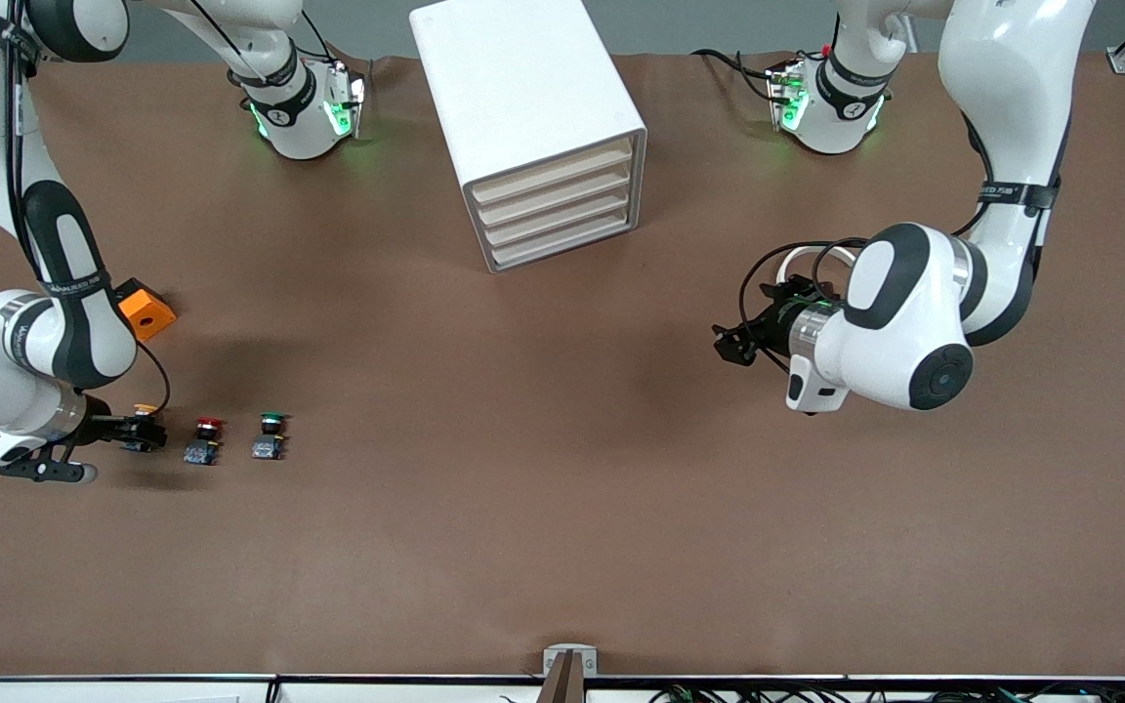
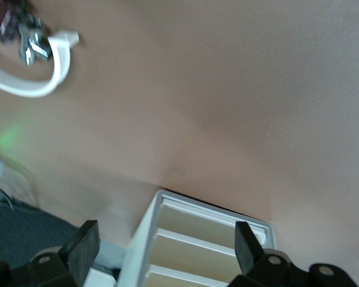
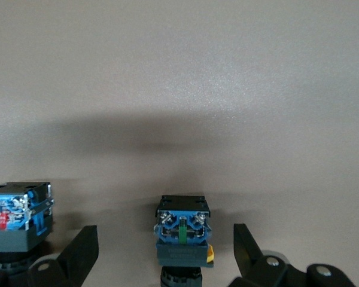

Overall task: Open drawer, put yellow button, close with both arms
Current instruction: 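Grasp the yellow button with the right gripper while the left gripper reaches out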

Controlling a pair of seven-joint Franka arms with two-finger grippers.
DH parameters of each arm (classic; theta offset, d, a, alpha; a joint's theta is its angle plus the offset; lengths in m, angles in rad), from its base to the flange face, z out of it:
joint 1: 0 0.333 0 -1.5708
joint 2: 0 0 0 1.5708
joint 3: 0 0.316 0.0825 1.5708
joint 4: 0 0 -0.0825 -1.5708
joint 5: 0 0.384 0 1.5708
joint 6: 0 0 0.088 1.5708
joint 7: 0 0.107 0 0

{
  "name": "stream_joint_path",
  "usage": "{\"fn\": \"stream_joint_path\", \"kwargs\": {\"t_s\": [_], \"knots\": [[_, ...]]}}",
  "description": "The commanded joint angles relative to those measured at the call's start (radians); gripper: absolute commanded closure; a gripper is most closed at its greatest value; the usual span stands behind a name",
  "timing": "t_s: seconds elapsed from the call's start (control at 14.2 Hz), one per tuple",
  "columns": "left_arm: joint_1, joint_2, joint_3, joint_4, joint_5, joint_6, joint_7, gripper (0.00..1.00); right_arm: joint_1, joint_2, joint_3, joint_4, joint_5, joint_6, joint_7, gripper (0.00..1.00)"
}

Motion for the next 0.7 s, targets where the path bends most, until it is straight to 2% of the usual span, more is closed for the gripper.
{"fn": "stream_joint_path", "kwargs": {"t_s": [0.0,0.28,0.49,0.63], "knots": [[-0.024,0.041,-0.002,0.028,-0.039,-0.039,-0.12,0.0,-0.016,0.011,0.013,0.016,0.018,0.001,-0.021,0.0],[-0.03,0.098,-0.033,0.034,-0.071,-0.063,-0.241,0.0,-0.019,0.026,0.013,0.027,0.018,0.001,-0.051,0.0],[-0.05,0.167,-0.034,0.094,-0.082,-0.076,-0.431,0.0,-0.022,0.033,0.012,0.027,0.018,0.001,-0.051,0.0],[-0.065,0.187,-0.036,0.1,-0.084,-0.111,-0.497,0.0,-0.022,0.033,0.012,0.029,0.017,0.001,-0.053,0.0]]}}
